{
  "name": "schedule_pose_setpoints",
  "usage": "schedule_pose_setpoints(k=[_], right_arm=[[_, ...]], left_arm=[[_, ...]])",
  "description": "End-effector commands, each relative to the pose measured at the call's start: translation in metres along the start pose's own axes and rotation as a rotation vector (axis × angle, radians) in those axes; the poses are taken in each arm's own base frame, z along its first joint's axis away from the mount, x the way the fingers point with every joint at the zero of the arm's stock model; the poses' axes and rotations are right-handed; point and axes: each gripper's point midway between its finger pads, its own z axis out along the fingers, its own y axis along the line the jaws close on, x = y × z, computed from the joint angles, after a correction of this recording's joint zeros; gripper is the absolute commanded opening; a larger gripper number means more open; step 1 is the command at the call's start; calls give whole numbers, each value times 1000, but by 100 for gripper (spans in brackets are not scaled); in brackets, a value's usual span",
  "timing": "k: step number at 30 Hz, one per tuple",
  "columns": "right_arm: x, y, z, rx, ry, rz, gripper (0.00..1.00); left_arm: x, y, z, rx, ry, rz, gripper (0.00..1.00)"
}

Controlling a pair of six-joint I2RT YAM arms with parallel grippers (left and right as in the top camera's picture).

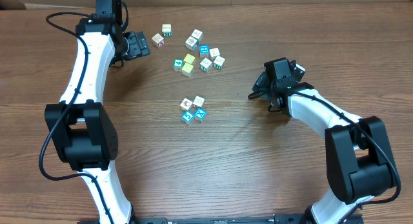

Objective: Form a circle

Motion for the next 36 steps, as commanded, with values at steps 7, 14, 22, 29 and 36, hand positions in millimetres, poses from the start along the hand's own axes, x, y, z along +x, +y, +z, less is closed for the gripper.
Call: schedule_pose_setpoints(k=[7, 14, 22, 29, 36], right_arm=[[-15, 9, -12, -32, -40, 13, 100], [-15, 9, -12, -32, -41, 13, 100], [-15, 9, -12, -32, -40, 13, 100], [-15, 9, -12, -32, -41, 13, 100], [-15, 9, -12, -32, -41, 13, 100]], left_arm=[[-5, -4, -3, 12, -12, -8, 100], [-5, -4, -2, 12, -11, -8, 100], [-9, -7, -16, 23, -38, -5, 100], [-20, -11, -57, 51, -121, -5, 100], [-23, -10, -108, 81, -211, -7, 100]])
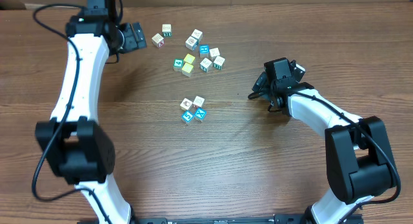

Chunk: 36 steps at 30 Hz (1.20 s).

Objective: Form a circle

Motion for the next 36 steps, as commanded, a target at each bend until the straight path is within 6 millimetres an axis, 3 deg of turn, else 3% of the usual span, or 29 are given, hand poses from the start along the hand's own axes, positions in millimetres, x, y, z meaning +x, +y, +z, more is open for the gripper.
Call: schedule_pose_setpoints(k=[1, 9, 17, 27, 36], right_arm=[[-15, 9, -12, -32, -40, 14, 100], [-15, 9, -12, -32, -40, 14, 100], [-15, 9, -12, -32, -40, 13, 100], [-15, 9, -12, -32, -40, 14, 100], [-15, 9, -12, -32, -40, 14, 100]], left_arm=[[-8, -6, -43, 37, -77, -5, 100], [-16, -7, -103, 75, -191, -9, 100], [-15, -5, -143, 99, -264, -11, 100], [15, 6, -152, 93, -245, -11, 100], [92, 30, -127, 49, -112, -6, 100]])
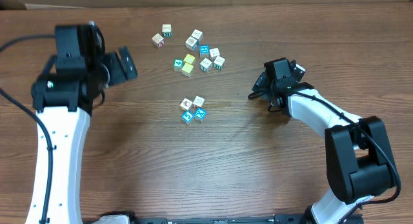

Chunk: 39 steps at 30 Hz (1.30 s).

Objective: Form a circle

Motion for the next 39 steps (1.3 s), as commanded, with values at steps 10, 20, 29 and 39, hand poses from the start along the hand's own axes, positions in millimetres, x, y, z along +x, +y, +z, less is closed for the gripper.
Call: schedule_pose_setpoints(k=[10, 20, 29, 39], right_arm=[[-15, 9, -12, -32, -41, 14, 100], [-15, 9, -12, -32, -41, 14, 100], [-15, 9, -12, -32, -41, 14, 100], [-15, 9, -12, -32, -41, 14, 100]], left_arm=[[88, 25, -6, -15, 82, -1, 100], [102, 30, -6, -18, 93, 0, 100], [105, 31, 2, -28, 121, 0, 100], [109, 32, 5, -34, 137, 0, 100]])
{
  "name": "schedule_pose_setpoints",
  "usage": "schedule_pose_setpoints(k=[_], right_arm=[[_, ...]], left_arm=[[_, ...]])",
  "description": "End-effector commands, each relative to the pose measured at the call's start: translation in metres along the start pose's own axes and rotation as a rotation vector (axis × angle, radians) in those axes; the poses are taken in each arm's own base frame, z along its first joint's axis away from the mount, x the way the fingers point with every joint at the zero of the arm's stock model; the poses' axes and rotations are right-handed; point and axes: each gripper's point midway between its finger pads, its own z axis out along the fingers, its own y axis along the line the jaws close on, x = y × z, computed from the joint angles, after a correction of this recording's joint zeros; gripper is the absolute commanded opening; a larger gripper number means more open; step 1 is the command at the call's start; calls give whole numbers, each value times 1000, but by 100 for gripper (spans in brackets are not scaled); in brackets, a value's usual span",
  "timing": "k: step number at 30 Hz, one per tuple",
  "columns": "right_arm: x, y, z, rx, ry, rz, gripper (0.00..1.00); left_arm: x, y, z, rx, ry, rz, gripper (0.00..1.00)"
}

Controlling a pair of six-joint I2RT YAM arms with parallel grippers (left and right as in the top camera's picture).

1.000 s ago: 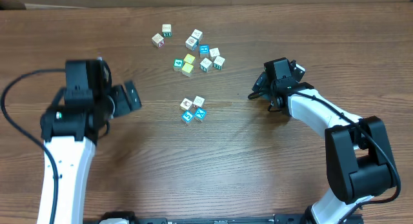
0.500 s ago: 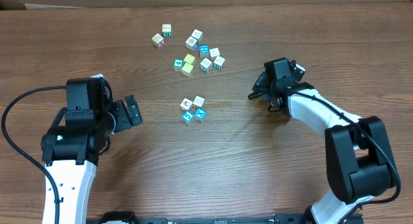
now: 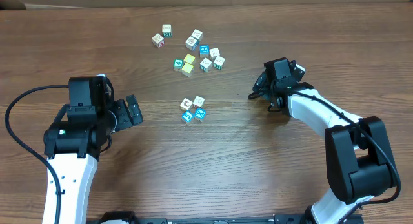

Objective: Form a circle

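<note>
Several small cubes, white, blue and yellow, lie in a loose cluster (image 3: 197,53) at the back middle of the wooden table (image 3: 258,166). A second small group of cubes (image 3: 193,109) sits nearer the centre. My left gripper (image 3: 132,111) hangs open and empty left of that small group, well apart from it. My right gripper (image 3: 258,86) rests on the right of the table, its fingers apart and holding nothing, pointing left toward the cubes.
Two cubes (image 3: 162,35) lie a little apart at the cluster's back left. A strip of cardboard shows at the back left corner. The white arm links reach in from the front left and front right.
My left arm has pulled back toward the front, its gripper going from the left of the back cluster to beside the small central group. The cubes and right arm are unchanged.
My left gripper was open at the far back, just left of the back cluster. It then stood slightly farther back, then lower at the left, and now near the table's middle left. No cube has shifted and the right arm stayed still.
</note>
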Motion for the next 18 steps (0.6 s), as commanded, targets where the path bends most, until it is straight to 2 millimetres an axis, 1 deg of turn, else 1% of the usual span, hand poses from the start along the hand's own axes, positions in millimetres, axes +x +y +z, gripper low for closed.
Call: schedule_pose_setpoints(k=[1, 5, 8, 11, 16, 18], right_arm=[[-15, 9, -12, -32, -41, 13, 100], [-15, 9, -12, -32, -41, 13, 100], [-15, 9, -12, -32, -41, 13, 100], [-15, 9, -12, -32, -41, 13, 100], [-15, 9, -12, -32, -41, 13, 100], [-15, 9, -12, -32, -41, 13, 100]], left_arm=[[7, -1, 3, 6, 14, -3, 100], [13, 1, 1, 10, 4, -3, 100], [27, 5, 4, 12, -2, -3, 100], [46, 11, 13, 17, -16, -4, 100], [88, 25, 25, 11, 1, -3, 100], [97, 28, 27, 13, -4, -3, 100]])
